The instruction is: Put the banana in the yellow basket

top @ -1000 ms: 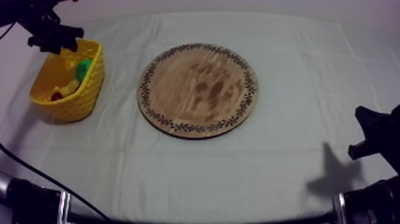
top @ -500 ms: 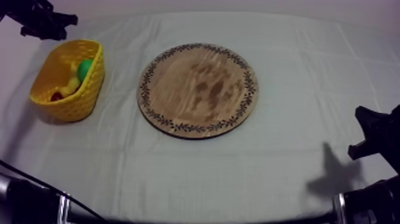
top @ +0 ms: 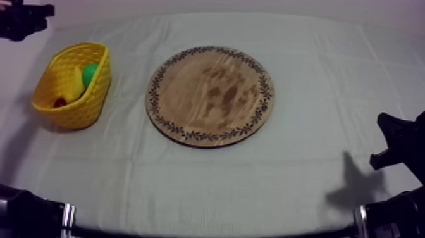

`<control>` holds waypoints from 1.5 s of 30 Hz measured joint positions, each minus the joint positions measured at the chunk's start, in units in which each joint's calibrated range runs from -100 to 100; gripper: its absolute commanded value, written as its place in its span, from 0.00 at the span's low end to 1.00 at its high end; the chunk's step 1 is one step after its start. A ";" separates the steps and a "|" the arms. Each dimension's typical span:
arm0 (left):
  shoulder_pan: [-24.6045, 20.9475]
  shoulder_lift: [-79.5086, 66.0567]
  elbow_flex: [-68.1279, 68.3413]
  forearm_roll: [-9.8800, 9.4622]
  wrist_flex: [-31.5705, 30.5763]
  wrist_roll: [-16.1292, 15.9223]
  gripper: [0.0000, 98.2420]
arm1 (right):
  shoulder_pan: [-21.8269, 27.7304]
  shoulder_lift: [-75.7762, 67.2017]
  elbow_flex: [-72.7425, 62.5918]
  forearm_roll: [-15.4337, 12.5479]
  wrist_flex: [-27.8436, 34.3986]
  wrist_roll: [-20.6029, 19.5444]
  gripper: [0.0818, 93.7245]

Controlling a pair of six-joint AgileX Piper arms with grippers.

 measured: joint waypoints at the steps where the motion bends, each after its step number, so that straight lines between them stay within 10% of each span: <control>1: 0.25 -2.93 2.19 0.27 -0.39 -0.18 0.00 | 0.00 0.00 0.00 0.00 0.00 0.00 0.00; 22: 3.15 -63.93 46.56 -1.79 -4.89 0.41 0.00 | 0.00 0.00 0.00 0.00 0.00 -0.03 0.00; 45: 1.84 -73.16 61.30 1.20 -11.76 -6.71 0.00 | 0.00 0.00 0.00 0.00 -0.09 -0.03 0.00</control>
